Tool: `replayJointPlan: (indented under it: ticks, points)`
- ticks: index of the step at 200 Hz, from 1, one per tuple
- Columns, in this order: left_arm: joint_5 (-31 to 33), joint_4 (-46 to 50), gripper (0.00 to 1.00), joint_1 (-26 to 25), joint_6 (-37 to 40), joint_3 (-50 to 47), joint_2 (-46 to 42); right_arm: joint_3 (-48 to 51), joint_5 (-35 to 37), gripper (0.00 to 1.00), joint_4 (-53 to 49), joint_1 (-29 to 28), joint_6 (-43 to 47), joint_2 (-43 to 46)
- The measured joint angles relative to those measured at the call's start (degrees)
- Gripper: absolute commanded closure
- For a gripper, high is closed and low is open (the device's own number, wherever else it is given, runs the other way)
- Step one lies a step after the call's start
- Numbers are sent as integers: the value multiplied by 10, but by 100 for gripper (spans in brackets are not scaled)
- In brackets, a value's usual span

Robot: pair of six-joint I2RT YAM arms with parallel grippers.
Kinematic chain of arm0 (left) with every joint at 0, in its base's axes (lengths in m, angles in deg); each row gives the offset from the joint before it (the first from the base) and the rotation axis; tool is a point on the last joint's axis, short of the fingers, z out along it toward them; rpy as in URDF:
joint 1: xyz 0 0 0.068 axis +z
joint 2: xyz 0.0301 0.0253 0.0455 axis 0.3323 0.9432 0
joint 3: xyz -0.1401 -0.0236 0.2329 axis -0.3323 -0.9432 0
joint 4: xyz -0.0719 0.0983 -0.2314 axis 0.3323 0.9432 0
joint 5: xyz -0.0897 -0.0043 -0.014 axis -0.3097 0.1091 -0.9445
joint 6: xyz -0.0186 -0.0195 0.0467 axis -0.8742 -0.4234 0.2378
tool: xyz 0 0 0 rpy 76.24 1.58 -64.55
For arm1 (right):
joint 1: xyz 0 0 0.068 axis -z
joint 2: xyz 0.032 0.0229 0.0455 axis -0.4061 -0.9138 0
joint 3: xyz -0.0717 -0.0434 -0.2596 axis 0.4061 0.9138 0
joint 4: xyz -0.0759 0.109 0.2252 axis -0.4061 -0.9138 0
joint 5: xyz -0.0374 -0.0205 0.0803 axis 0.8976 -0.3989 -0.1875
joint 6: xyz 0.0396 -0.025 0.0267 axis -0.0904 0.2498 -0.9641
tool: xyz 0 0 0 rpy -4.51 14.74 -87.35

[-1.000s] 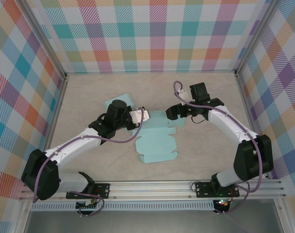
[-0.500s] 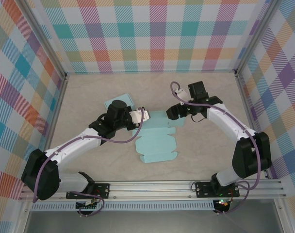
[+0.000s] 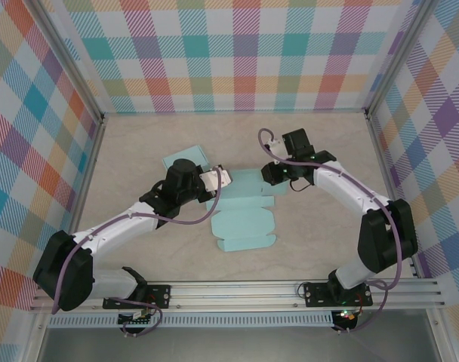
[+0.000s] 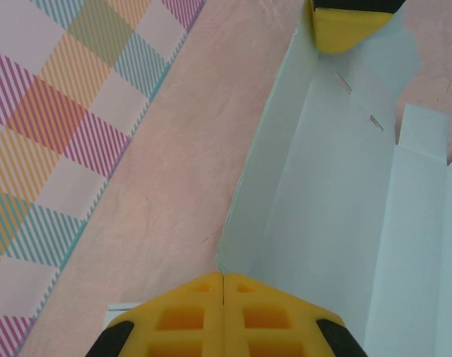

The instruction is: Fold the paper box

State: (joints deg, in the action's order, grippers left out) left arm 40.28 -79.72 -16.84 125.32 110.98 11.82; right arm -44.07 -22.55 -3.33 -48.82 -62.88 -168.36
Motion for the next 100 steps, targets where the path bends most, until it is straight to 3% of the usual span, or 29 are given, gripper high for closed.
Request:
replayJointPlan:
  ticks: [20, 53, 74, 81, 100]
  points:
    - [8, -6, 99, -4, -26, 0, 0, 4, 37, 100, 19, -12, -12, 0]
    - [8, 17, 72, -3, -60, 9, 0, 38, 62, 100, 60, -23, 7, 10]
    - [2, 32, 65, 3, -66, 20, -5, 65, 61, 99, 75, -25, 41, 35]
    - [-1, 35, 58, 5, -62, 24, -7, 72, 59, 99, 80, -25, 53, 44]
    - [-5, 53, 56, 11, -43, 45, -8, 79, 50, 98, 84, -26, 82, 65]
